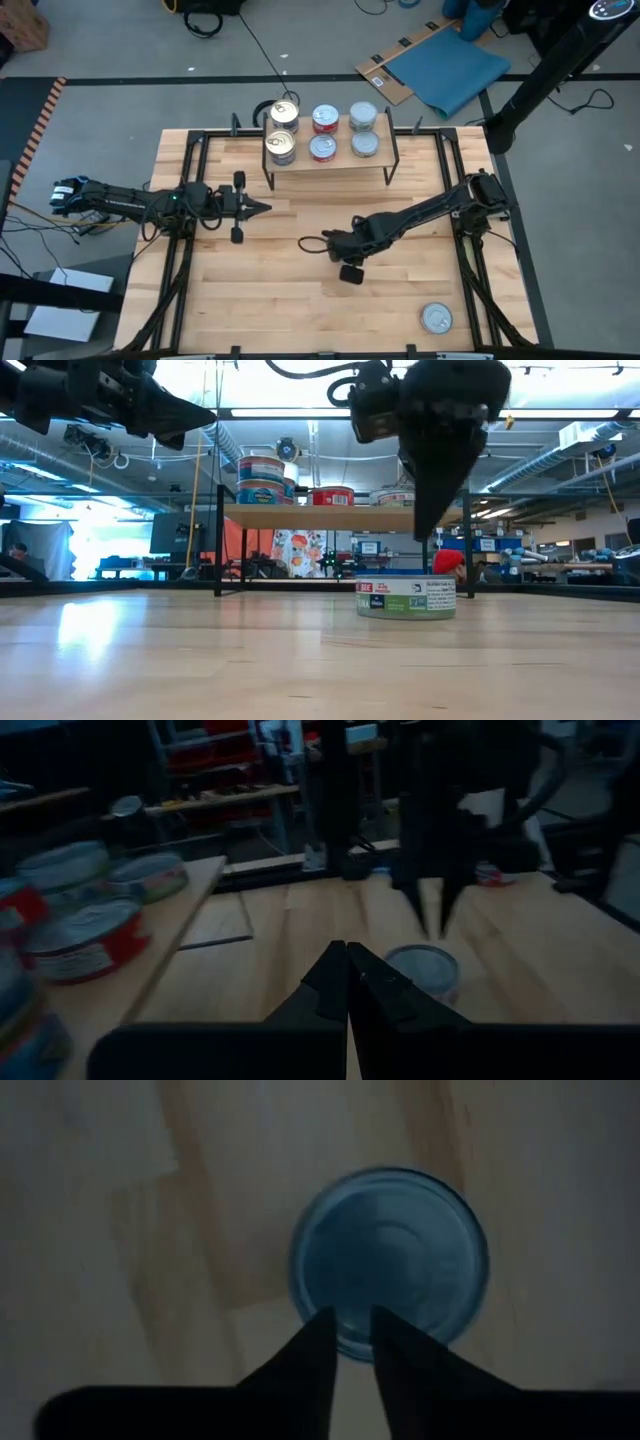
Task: Stack canned seafood by type on shelf
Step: Stack the green tuna can on top of the other green tuna can on the shelf
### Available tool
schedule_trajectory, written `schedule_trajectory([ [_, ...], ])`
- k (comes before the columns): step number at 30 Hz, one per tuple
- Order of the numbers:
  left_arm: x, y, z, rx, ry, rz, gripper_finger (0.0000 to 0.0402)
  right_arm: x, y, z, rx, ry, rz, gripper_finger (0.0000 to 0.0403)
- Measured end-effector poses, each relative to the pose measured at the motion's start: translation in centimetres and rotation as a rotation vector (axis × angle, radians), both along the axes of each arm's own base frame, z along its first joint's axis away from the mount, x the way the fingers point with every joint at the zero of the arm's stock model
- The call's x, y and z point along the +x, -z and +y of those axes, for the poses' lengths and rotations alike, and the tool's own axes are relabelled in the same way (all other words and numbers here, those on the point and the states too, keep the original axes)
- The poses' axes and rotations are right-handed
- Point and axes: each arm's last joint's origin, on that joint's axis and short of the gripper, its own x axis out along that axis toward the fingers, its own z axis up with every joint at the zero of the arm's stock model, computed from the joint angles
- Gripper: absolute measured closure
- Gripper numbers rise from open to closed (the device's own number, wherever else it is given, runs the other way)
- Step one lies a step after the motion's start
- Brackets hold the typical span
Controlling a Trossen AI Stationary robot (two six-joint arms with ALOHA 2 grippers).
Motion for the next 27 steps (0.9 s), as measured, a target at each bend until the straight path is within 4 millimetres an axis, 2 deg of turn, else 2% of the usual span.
schedule_trajectory([
  [3,0.1,0.2,-0.1,-0.014,0.046,0.019,0.0396,-0.4,0.2,0.3,-0.065,0.025,0.022,0.0297],
  [6,0.5,0.7,-0.3,-0.055,0.074,0.053,0.0396,-0.7,0.0,-0.3,-0.021,0.015,0.063,0.0283],
  [11,1.6,2.3,-0.3,-0.091,0.075,0.161,0.0396,-0.6,-0.3,-2.6,-0.036,-0.031,0.097,0.0304],
  [15,2.8,3.5,-0.4,-0.102,0.07,0.212,0.0396,-0.6,-0.2,-3.3,-0.023,-0.144,0.114,0.0338],
  [19,4.0,4.4,-0.5,-0.105,0.071,0.203,0.0396,-1.2,0.8,-2.3,-0.035,-0.22,0.123,0.0363],
  [23,5.3,5.5,-0.5,-0.118,0.075,0.235,0.0396,-2.3,2.1,-0.2,-0.057,-0.268,0.141,0.0379],
  [27,6.5,6.4,-0.6,-0.145,0.071,0.254,0.0396,-2.8,2.8,1.8,-0.117,-0.275,0.08,0.0394],
])
